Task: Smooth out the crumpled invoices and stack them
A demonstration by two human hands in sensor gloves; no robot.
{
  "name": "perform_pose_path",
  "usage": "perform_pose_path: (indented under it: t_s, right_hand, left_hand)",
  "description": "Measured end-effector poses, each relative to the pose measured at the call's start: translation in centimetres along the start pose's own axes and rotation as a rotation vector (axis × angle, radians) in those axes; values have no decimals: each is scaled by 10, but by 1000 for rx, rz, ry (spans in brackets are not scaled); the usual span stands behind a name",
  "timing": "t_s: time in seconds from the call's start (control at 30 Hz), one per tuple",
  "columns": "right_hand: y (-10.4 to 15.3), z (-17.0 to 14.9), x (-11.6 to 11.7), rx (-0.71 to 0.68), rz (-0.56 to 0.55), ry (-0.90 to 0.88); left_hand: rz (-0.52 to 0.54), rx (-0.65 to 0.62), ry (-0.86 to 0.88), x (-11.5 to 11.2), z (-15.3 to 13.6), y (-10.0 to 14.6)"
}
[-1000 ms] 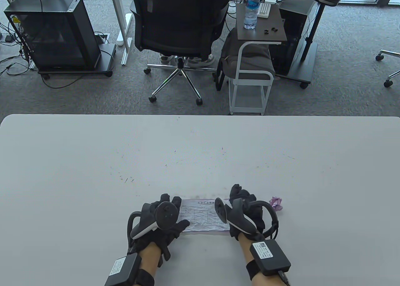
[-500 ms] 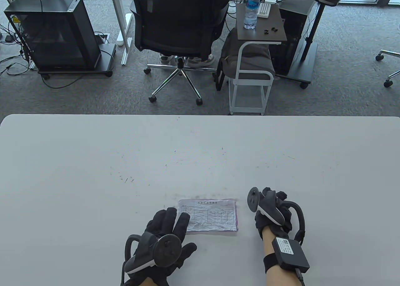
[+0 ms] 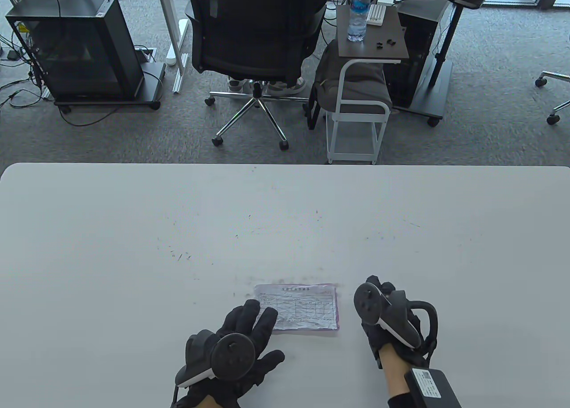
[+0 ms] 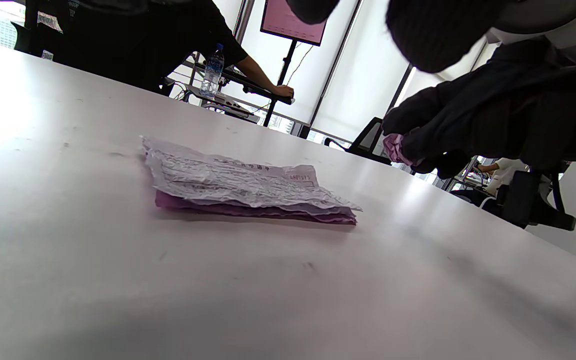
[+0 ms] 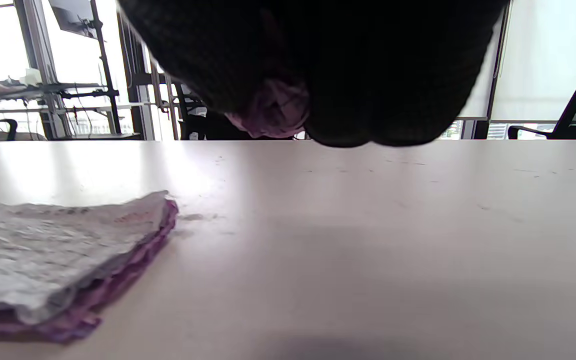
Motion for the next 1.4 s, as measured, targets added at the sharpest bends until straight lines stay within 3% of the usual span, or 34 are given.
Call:
perform_pose_path:
  t_s: [0.13,0.3,0.4,0.5,0.57,0.7,0.9,1.1,1.23,1.4]
  right_hand:
    - [25,38,-19,-128,-113,-213]
    - [54,80,-25,-246,-117,-421]
    - [61,92,-25,-315,-117,-440]
    - [65,98,-24,-445,-182,-502]
    - [66,102,-21,-496,-156,-555]
    - [70,115,-26,-620,-197,-527]
    - [72,110,-31,-580,-261,-540]
    - [70,99,-27,-555,-309,-633]
    - [65,95,-17,-480,-209,-699]
    - [64,98,-14,-541,-178,-703]
  left_hand:
    - [33,-58,102,2,6,0]
    - [89,-108,242,9,9,4]
    - [176,-104,332,16,6,9]
    - [178,-105,494,7,4,9]
    - [186,-107,583,2,4,8]
    - [190,-110,683,-5,6,2]
    - [243,-141,667,3,8,4]
    - [207,-154,599,0,14,1]
    - [244,-139,605,3,11,4]
    - [262,-115,605,4,7,6]
Point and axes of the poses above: the tracker on the back of each hand, its own z axis roughly to the thumb side, its own y axis roughly from the fingertips to the wrist, x = y × z, the point moved 4 cm from there along -y, roughly from the wrist to the fingertips, and after that the axes turned 14 degrees about -x, right-handed, at the moved point
